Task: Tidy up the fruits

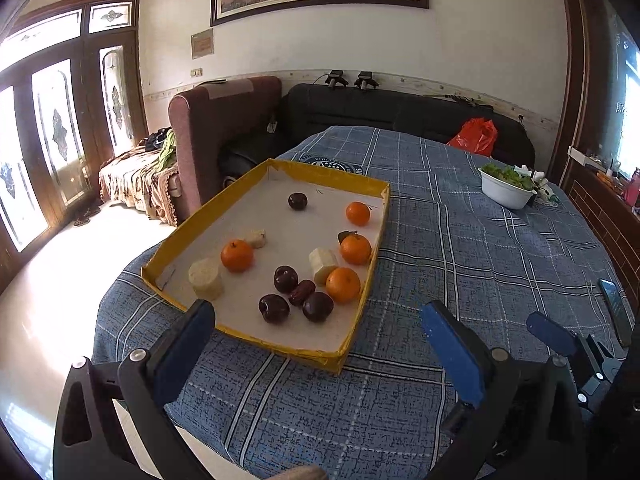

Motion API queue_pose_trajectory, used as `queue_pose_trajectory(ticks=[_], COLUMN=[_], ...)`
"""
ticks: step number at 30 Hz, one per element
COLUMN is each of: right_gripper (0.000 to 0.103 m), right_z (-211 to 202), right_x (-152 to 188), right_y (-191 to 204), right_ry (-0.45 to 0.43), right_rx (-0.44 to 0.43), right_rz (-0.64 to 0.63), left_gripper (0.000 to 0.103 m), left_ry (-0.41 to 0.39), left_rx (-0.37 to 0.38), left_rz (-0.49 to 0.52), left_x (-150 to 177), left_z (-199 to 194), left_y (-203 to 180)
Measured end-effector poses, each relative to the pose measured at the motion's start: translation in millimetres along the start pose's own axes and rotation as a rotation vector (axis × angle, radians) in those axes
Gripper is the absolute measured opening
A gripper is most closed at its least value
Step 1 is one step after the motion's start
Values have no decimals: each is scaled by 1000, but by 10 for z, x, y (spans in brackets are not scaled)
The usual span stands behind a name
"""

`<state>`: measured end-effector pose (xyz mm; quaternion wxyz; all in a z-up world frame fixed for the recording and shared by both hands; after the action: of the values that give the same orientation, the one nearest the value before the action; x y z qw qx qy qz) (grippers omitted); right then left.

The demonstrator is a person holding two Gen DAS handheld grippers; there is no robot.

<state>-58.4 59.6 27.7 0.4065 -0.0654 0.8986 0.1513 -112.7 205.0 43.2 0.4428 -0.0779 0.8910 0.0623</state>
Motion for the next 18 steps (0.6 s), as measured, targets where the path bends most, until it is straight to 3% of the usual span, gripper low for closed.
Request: queue_pose_trajectory(ticks=[18], right_gripper=[100], right_z=[31], right_x=[69], right_y=[75], right_ry=[22], right_rx=[4], right_rz=[-34], left_gripper=[103], left_ry=[50], left_rx=[8], left_rz=[-30], left_x=[78], left_z=[81], left_y=[36])
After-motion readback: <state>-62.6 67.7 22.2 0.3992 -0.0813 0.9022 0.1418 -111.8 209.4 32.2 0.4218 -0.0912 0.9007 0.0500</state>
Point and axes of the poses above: each gripper's, at about its wrist camera, not at the fingertips, and z roughly the way its jaws point, y to its left, x to its underside, the point moved 8 cm from there along z, roughly the way its jaws point, and after that the axes turned 4 degrees about z, right-handed, at the moved point
